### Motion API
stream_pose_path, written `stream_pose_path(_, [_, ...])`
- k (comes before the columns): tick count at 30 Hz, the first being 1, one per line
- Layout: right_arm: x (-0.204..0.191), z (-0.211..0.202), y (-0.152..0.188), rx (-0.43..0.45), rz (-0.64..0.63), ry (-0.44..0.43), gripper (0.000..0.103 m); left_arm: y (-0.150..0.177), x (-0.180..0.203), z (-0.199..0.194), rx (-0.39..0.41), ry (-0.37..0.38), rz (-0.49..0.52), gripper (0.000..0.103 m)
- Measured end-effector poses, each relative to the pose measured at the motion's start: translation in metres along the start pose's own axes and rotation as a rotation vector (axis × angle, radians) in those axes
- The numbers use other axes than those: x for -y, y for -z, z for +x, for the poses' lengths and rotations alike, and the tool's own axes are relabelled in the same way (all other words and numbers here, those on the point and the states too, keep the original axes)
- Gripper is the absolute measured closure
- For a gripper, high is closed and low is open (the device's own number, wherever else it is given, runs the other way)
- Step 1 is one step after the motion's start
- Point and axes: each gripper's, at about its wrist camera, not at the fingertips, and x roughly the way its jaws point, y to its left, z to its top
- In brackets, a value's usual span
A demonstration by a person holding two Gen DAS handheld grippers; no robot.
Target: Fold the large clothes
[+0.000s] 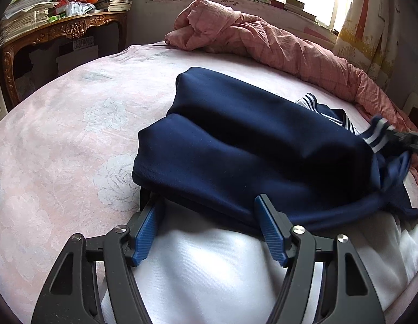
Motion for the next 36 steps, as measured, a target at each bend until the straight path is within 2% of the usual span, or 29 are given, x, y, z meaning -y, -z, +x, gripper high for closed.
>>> stream_pose_path(3, [0.037, -0.030, 0.004, 0.126, 0.058, -0.003, 0.085, 0.000, 0.001, 0.000, 0.002, 0.008, 0.007, 0.030])
stream_pose_path(5, [0.061, -0.042, 0.021, 0.148, 0.089, -0.044, 0.085, 0.000, 0.000, 0.000, 0.001, 0.011, 0.004, 0.030])
stream_pose_path(6, [0.067, -0.041, 0.032, 0.116, 0.088, -0.058, 0.085, 0.000, 0.000, 0.000, 0.000, 0.012, 0.002, 0.030])
stream_pose_path(8, [0.072, -0.025, 0.062, -0.038, 0.036, -0.049, 0.085, 0.000, 0.001, 0.000, -0.002, 0.006, 0.006, 0.029])
stream_pose_path(10, [0.080, -0.018, 0.089, -0.090, 0.025, -0.030, 0.082, 0.001, 0.003, 0.000, 0.000, 0.000, 0.017, 0.029])
stream_pose_path(12, [0.094, -0.023, 0.104, -0.093, 0.072, -0.041, 0.064, 0.001, 0.003, 0.000, 0.000, -0.001, 0.017, 0.029])
stream_pose_path(13, [0.102, -0.026, 0.109, -0.090, 0.107, -0.039, 0.047, 0.001, 0.002, 0.000, -0.001, 0.001, 0.015, 0.029])
stream_pose_path(14, [0.111, -0.031, 0.111, -0.078, 0.149, -0.034, 0.038, 0.001, 0.003, 0.000, 0.000, 0.001, 0.016, 0.029])
stream_pose_path(18, [0.134, -0.035, 0.100, -0.063, 0.208, -0.067, 0.037, 0.001, 0.003, 0.000, 0.000, 0.001, 0.016, 0.029])
stream_pose_path(21, [0.144, -0.028, 0.090, -0.085, 0.247, -0.105, 0.034, 0.001, 0.003, 0.000, 0.000, 0.001, 0.016, 0.029])
stream_pose_path(22, [0.145, -0.018, 0.087, -0.121, 0.254, -0.125, 0.031, 0.001, 0.003, 0.000, 0.000, 0.002, 0.016, 0.029])
stream_pose_path(24, [0.145, 0.000, 0.086, -0.216, 0.262, -0.139, 0.031, 0.001, 0.003, 0.000, 0.000, 0.001, 0.017, 0.029])
stream_pose_path(25, [0.144, 0.009, 0.087, -0.270, 0.263, -0.132, 0.032, 0.001, 0.003, 0.000, 0.000, 0.000, 0.017, 0.029])
stream_pose_path(26, [0.141, 0.012, 0.088, -0.297, 0.253, -0.109, 0.040, 0.001, 0.003, 0.000, 0.000, 0.000, 0.018, 0.029])
stream_pose_path(27, [0.135, 0.012, 0.088, -0.300, 0.214, -0.088, 0.044, 0.001, 0.003, 0.000, 0.003, 0.000, 0.019, 0.029])
stream_pose_path(29, [0.122, 0.003, 0.085, -0.248, 0.126, -0.075, 0.076, 0.001, 0.005, -0.004, 0.025, 0.003, 0.029, 0.031])
stream_pose_path(30, [0.118, -0.002, 0.082, -0.208, 0.101, -0.074, 0.079, 0.002, 0.007, -0.009, 0.053, 0.003, 0.041, 0.033])
stream_pose_path(31, [0.113, -0.009, 0.076, -0.159, 0.073, -0.039, 0.086, 0.002, 0.011, -0.015, 0.087, 0.009, 0.059, 0.034])
stream_pose_path(33, [0.104, -0.018, 0.060, -0.067, 0.017, 0.056, 0.088, 0.004, 0.018, -0.026, 0.154, 0.008, 0.097, 0.034])
stream_pose_path(36, [0.095, -0.042, 0.024, 0.120, -0.044, 0.156, 0.089, 0.006, 0.025, -0.026, 0.179, -0.077, 0.119, 0.034])
